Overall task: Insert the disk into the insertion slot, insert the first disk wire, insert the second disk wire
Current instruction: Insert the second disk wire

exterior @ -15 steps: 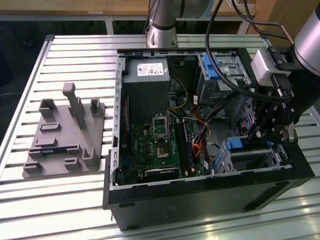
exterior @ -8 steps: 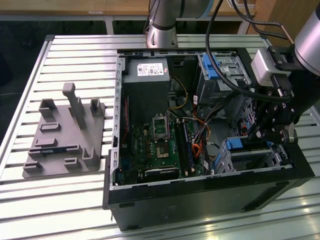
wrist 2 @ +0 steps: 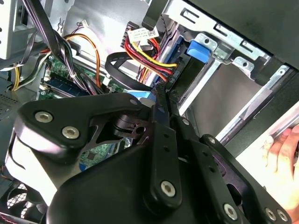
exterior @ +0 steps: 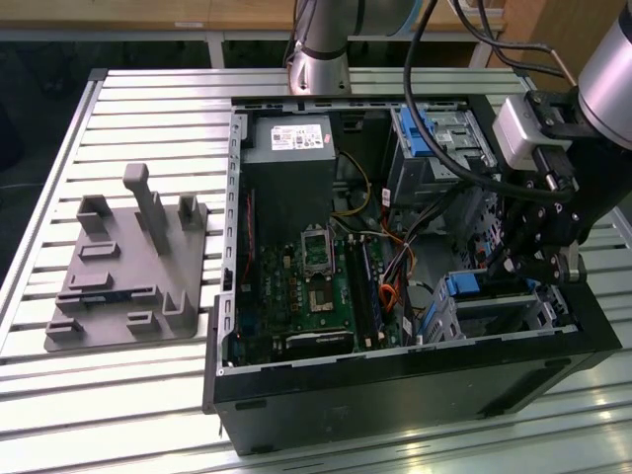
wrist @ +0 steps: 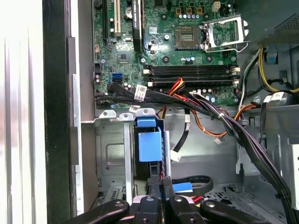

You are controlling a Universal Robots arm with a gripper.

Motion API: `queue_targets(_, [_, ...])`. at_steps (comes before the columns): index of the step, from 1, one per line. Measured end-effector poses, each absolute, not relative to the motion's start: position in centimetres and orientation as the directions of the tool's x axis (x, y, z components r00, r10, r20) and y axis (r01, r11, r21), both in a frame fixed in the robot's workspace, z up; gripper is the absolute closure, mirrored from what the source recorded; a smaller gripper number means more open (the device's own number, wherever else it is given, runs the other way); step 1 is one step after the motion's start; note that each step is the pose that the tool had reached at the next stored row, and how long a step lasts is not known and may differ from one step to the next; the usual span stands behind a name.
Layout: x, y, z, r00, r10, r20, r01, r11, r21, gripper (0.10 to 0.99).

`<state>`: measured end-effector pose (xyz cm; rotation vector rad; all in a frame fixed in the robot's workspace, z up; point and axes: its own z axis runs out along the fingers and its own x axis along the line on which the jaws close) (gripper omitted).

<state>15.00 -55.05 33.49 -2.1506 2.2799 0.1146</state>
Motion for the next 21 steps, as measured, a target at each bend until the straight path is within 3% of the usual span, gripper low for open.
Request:
queue_targets(9, [14.99, -54.87, 33.83, 0.012, -0.999, -0.053, -0.999, -0.014, 0.050, 0.941])
queue_targets(21, [15.19, -54.94, 34.00, 0.012, -0.998, -0.054, -0.999, -0.015, 0.050, 0.941])
